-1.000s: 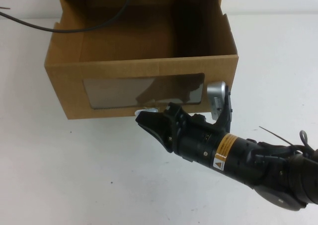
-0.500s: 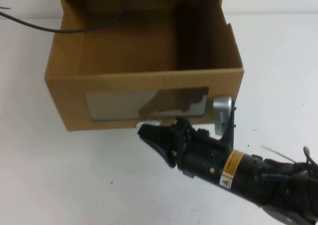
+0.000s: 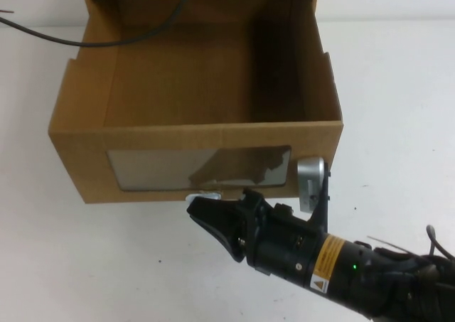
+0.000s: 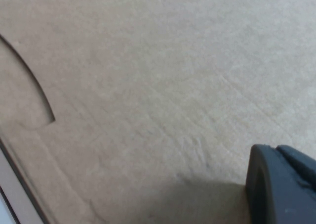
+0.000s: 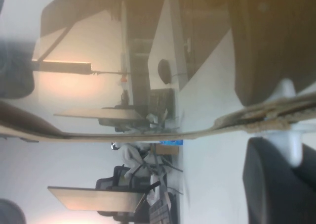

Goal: Open the shoe box
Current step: 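Pull the top drawer of the cardboard box fully open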

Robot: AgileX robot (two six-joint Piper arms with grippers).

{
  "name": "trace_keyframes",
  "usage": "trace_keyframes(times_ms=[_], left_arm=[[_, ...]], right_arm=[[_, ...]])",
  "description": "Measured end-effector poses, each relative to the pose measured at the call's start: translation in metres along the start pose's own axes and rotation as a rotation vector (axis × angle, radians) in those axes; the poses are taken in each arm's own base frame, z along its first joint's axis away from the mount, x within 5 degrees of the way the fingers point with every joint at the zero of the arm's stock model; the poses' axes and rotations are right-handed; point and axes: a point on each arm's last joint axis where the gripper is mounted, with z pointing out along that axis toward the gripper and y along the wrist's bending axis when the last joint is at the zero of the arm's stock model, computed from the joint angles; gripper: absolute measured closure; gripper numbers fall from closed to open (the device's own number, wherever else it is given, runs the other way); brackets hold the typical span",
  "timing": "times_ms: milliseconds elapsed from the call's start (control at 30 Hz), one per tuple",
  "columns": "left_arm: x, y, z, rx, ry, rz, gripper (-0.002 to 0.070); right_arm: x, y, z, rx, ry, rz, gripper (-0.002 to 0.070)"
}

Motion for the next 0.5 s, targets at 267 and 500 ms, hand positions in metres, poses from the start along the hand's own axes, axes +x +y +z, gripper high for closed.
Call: trace_keyframes(times_ms=[267,500], left_arm=[[0.0,0.0,0.0,0.0,0.0,0.0,0.0679],[0.0,0.0,0.0,-0.001,0.001,0.001,0.0679]], right_arm=[[0.014,-0.011,-0.016,-0.02,0.009,0.036,0.0676],[0.018,-0.01,-0.018,-0.04,0.018,0.043,0.0676]])
